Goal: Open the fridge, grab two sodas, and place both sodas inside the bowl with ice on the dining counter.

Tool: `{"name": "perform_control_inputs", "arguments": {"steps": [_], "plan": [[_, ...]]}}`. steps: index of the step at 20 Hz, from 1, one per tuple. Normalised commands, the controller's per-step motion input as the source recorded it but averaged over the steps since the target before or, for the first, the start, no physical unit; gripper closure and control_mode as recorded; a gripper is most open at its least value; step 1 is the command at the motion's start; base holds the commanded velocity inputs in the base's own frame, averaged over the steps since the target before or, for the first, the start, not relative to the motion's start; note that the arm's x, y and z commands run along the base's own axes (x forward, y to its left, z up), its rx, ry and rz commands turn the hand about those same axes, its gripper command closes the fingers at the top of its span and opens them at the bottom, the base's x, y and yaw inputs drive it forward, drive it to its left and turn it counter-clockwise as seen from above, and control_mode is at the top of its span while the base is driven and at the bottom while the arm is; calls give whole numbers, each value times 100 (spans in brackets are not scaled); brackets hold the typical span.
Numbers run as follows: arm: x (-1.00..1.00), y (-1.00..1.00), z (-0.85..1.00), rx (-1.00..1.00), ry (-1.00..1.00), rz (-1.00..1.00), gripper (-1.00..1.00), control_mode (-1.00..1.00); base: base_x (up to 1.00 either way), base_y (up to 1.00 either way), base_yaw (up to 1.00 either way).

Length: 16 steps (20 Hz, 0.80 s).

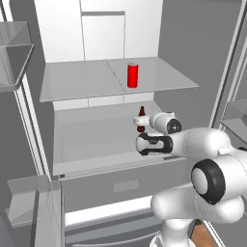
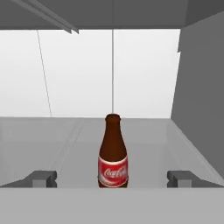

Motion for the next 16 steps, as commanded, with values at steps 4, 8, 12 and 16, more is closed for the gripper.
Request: {"name": "perform_control_inputs", "arguments": {"steps": [4, 8, 12, 16], "plan": [[33, 0, -5, 0, -1, 0, -100, -100, 0, 0, 0], [31, 0, -9, 0, 0, 0, -100, -100, 0, 0, 0], [25, 0, -13, 0, 0, 0, -100, -100, 0, 0, 0], [24, 0, -15, 0, 0, 0, -100, -100, 0, 0, 0]]}}
